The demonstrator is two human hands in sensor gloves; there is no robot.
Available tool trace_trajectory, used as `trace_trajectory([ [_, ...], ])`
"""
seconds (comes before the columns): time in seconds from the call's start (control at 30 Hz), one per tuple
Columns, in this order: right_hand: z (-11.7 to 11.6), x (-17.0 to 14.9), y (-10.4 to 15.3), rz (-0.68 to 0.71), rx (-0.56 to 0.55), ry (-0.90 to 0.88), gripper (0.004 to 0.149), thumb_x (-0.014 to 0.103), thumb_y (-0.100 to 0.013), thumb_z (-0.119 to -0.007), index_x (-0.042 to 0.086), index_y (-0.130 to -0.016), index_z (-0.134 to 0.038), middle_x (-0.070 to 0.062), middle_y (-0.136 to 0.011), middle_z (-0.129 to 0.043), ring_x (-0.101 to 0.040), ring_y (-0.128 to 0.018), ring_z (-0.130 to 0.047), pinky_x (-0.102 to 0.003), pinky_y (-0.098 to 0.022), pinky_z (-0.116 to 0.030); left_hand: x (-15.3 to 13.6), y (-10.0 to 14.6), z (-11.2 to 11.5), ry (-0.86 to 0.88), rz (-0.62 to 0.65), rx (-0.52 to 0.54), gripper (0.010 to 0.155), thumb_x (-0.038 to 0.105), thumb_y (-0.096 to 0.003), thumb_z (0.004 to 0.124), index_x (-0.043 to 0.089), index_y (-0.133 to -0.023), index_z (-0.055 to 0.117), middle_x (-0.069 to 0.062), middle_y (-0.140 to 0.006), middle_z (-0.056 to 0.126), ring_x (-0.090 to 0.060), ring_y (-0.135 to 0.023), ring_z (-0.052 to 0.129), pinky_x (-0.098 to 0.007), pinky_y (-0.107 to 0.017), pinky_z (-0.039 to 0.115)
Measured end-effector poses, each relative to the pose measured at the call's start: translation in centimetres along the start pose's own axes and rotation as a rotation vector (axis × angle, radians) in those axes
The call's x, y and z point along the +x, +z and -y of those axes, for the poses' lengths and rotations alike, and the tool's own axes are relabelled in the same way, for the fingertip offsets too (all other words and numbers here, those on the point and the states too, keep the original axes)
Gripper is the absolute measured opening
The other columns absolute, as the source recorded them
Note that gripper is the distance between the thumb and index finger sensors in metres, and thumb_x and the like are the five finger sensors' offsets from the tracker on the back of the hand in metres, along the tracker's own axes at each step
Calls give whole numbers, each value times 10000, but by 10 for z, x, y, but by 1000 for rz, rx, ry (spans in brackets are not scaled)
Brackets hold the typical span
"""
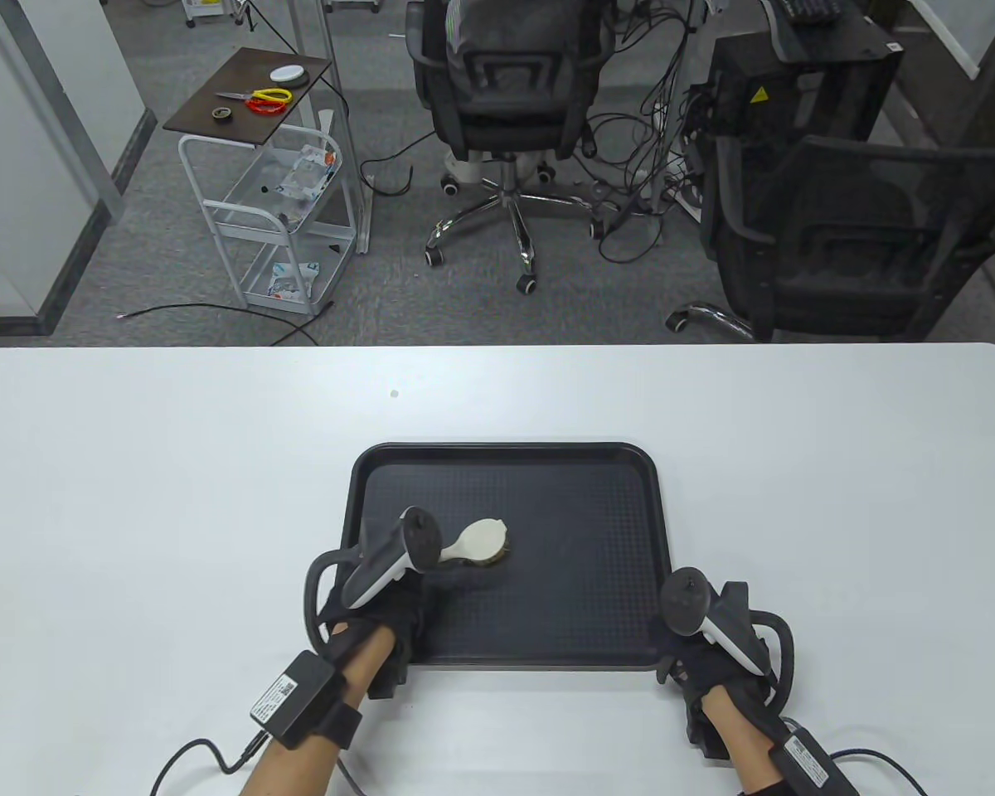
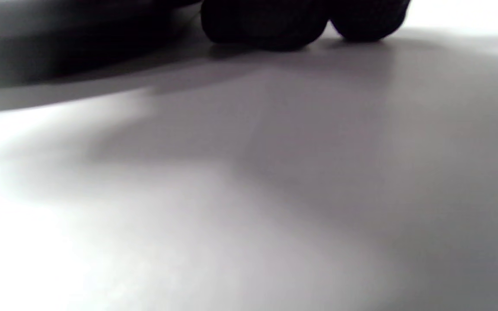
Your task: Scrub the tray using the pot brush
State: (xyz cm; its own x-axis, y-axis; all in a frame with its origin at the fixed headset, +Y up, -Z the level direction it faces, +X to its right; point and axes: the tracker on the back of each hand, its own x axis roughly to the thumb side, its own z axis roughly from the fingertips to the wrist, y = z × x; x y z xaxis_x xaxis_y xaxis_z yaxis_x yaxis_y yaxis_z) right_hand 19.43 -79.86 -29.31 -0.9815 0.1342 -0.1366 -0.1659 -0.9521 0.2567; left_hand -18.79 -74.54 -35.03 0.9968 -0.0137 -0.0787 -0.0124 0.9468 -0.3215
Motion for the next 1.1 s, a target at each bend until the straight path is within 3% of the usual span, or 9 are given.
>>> trace_trajectory([
  [0.1, 0, 0, 0, -2, 0, 1, 709, 444, -510, -710, 98, -1072, -450, -96, -839, -737, -206, -608, -838, -515, -597, -701, -38, 0, -3, 22, -82, -14, 566, 321, -457, 738, 475, -999, 683, -21, -941, 788, -245, -732, 888, -491, -679, 652],
  [0.23, 0, 0, 0, -3, 0, 0, 707, 443, -511, -709, 99, -1072, -451, -97, -839, -737, -207, -608, -838, -515, -597, -701, -66, 2, -8, 0, -158, -8, 565, 315, -459, 742, 467, -1001, 688, -25, -947, 782, -257, -739, 878, -497, -685, 637],
  [0.37, 0, 0, 0, -3, -1, -2, 706, 443, -512, -709, 98, -1072, -452, -98, -839, -737, -207, -608, -838, -516, -597, -700, -73, 5, -16, -72, -197, 17, 567, 318, -464, 738, 458, -1010, 678, -15, -959, 767, -259, -755, 857, -496, -704, 603],
  [0.5, 0, 0, 0, -4, -1, -2, 706, 443, -511, -709, 99, -1072, -451, -97, -839, -737, -207, -608, -838, -517, -598, -699, -61, 11, -33, -60, -149, 66, 568, 322, -467, 736, 454, -1015, 672, -14, -959, 767, -258, -758, 856, -500, -709, 596],
  [0.67, 0, 0, 0, -4, 0, -1, 708, 442, -511, -710, 97, -1072, -451, -98, -838, -737, -208, -608, -838, -516, -598, -700, -15, 19, -42, -59, -15, 122, 569, 341, -465, 729, 461, -1017, 662, 2, -955, 776, -235, -751, 876, -488, -691, 630],
  [1.1, 0, 0, 0, 1, 2, -1, 710, 447, -511, -708, 99, -1073, -449, -95, -844, -734, -204, -612, -837, -513, -600, -699, 150, 29, -14, -82, 281, 62, 578, 349, -466, 722, 449, -1028, 636, 5, -959, 773, -218, -743, 896, -482, -676, 665],
])
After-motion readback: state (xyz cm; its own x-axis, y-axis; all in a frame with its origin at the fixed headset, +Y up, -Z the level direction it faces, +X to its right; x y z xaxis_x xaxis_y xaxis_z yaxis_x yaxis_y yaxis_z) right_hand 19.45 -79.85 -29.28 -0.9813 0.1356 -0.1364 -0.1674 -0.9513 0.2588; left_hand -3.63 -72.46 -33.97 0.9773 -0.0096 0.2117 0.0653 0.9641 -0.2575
